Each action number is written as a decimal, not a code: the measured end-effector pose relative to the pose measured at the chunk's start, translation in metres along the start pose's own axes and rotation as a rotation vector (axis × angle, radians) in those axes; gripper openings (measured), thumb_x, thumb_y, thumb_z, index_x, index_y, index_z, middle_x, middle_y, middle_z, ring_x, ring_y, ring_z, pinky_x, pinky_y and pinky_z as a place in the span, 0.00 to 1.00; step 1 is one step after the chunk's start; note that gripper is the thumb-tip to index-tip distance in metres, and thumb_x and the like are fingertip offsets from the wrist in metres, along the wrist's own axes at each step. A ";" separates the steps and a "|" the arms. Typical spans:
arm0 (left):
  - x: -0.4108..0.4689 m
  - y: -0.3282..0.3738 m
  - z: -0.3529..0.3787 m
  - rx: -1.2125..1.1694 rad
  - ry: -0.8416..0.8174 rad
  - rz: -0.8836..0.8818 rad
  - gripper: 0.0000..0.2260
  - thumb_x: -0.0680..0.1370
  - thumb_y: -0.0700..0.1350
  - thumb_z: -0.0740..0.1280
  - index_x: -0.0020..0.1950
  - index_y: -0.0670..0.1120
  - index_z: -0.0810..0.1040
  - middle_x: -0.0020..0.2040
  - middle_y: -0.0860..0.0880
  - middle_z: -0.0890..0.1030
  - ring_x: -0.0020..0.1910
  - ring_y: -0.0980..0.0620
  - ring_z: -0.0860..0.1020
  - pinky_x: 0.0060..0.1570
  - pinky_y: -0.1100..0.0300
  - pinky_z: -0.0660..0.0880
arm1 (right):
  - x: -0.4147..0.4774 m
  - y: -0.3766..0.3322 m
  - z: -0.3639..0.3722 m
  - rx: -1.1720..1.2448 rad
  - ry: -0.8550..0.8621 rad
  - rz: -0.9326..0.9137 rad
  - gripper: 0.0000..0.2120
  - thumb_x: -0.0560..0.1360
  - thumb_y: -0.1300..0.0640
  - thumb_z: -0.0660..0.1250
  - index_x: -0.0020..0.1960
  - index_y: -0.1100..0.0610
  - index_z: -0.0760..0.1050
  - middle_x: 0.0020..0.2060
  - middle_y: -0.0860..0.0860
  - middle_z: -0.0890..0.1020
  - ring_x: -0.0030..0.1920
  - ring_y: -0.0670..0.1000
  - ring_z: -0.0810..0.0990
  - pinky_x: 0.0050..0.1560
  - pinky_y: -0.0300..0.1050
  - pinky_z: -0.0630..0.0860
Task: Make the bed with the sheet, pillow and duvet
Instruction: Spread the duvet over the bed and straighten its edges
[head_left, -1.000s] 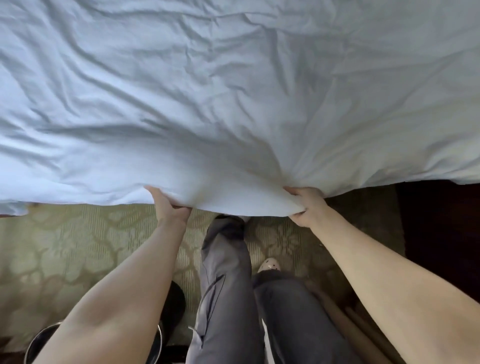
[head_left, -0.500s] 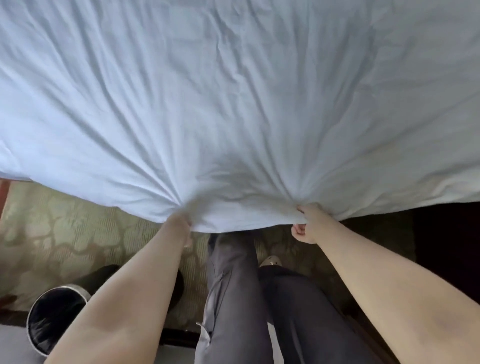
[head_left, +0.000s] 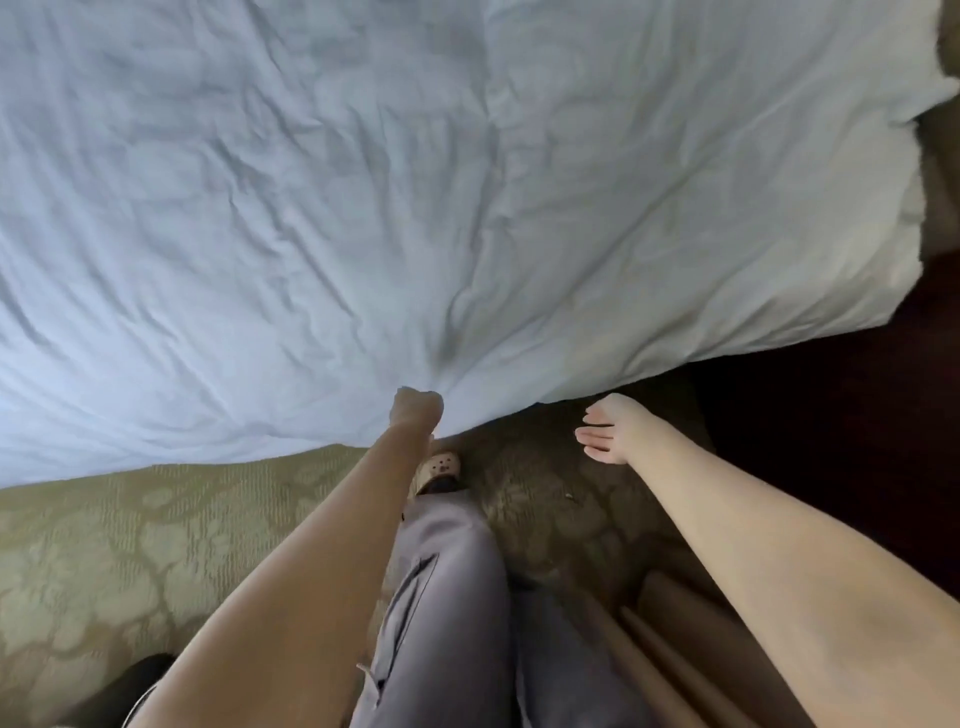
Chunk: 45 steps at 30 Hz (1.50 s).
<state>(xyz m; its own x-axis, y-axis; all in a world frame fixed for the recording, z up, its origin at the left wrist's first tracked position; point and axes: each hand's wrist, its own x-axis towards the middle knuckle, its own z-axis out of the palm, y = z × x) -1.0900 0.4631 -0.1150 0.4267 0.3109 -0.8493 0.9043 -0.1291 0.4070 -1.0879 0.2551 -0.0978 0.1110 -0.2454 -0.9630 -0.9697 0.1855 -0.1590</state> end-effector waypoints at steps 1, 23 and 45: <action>-0.007 0.015 0.014 0.048 -0.032 0.040 0.14 0.79 0.37 0.57 0.34 0.48 0.62 0.34 0.50 0.66 0.35 0.50 0.69 0.48 0.55 0.71 | 0.003 -0.010 -0.018 0.002 0.042 -0.014 0.15 0.80 0.65 0.55 0.65 0.65 0.71 0.62 0.61 0.75 0.63 0.56 0.75 0.61 0.49 0.71; -0.007 0.202 0.363 0.972 -0.601 0.543 0.54 0.69 0.50 0.75 0.75 0.51 0.32 0.74 0.41 0.55 0.71 0.41 0.61 0.68 0.51 0.65 | 0.150 -0.179 -0.252 0.809 0.077 -0.069 0.29 0.72 0.67 0.68 0.71 0.57 0.63 0.71 0.57 0.64 0.73 0.58 0.60 0.70 0.60 0.61; -0.005 0.220 0.345 0.575 -0.143 0.295 0.21 0.76 0.35 0.58 0.69 0.36 0.65 0.64 0.38 0.74 0.62 0.39 0.73 0.58 0.53 0.72 | 0.109 -0.243 -0.264 0.538 -0.008 -0.381 0.51 0.66 0.42 0.74 0.77 0.48 0.43 0.72 0.53 0.64 0.70 0.55 0.66 0.68 0.53 0.65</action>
<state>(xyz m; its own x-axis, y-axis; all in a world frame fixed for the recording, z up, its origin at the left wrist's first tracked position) -0.8874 0.1087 -0.1374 0.6202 0.0627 -0.7819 0.5971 -0.6842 0.4188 -0.8970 -0.0677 -0.1072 0.4287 -0.3811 -0.8192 -0.6184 0.5372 -0.5735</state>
